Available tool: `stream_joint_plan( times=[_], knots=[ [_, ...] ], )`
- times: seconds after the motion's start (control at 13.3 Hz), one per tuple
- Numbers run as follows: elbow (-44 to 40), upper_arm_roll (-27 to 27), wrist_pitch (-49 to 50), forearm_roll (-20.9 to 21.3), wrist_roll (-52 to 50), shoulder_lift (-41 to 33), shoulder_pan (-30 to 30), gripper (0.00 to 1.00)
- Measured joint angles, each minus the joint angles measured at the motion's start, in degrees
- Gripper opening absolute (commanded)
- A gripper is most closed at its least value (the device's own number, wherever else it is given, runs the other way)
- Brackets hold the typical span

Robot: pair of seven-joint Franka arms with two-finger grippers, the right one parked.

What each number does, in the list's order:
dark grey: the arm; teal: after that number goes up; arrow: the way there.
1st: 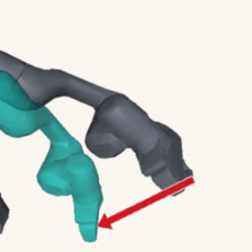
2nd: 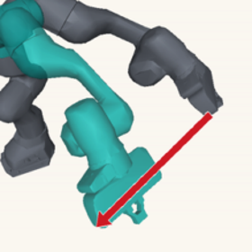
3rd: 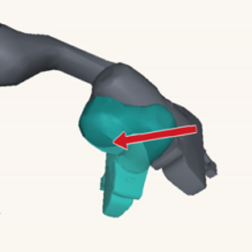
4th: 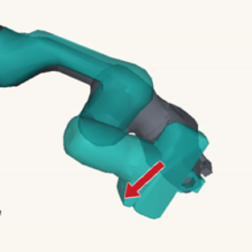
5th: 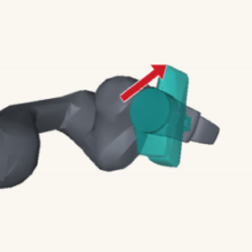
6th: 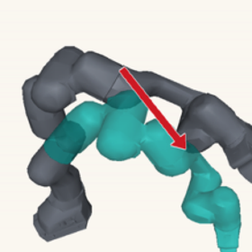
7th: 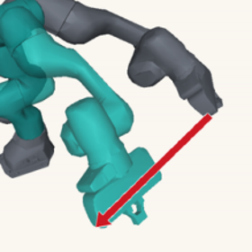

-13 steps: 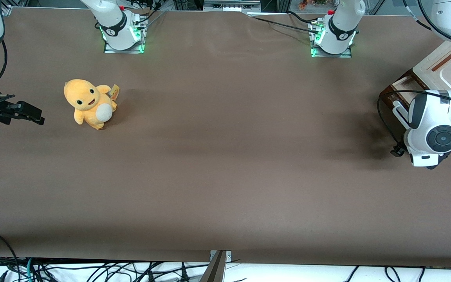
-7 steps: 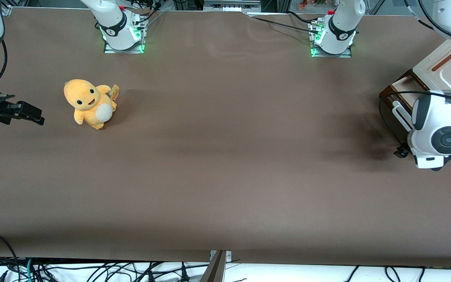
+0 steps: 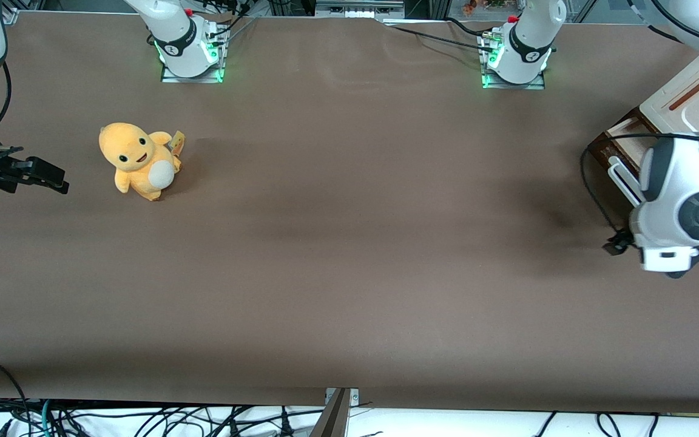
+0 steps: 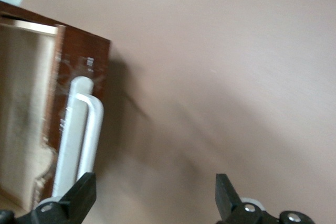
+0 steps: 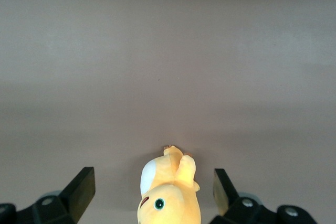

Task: Open lower drawer with left arm only

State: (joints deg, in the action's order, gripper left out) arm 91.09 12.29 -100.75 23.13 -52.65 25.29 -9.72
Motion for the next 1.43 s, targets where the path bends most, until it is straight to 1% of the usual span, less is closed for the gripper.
stream_joint_plan(
  times=[0.15, 0.3, 0.53, 0.67, 0.82, 0.97, 1.27, 1.43],
  knots=[
    [-1.3, 1.4, 1.2, -3.8, 0.8, -0.6, 0.1, 1.00],
    [-3.1, 1.3, 2.0, -9.9, 6.3, -1.7, -0.3, 1.00],
    [-6.2, 1.2, 5.8, -18.0, 20.6, -4.7, -2.5, 1.00],
    [-8.9, 1.1, 9.7, -21.4, 32.7, -6.5, -4.7, 1.00],
    [-10.9, 1.0, 11.1, -22.4, 44.1, -7.6, -5.7, 1.00],
    [-11.1, 0.9, 11.2, -22.6, 50.9, -9.4, -4.4, 1.00],
    [-7.1, -2.8, 12.5, -22.6, 53.2, -16.6, 2.1, 1.00],
    [-3.6, -5.5, 13.2, -22.6, 56.8, -20.4, 4.4, 1.00]
  ],
)
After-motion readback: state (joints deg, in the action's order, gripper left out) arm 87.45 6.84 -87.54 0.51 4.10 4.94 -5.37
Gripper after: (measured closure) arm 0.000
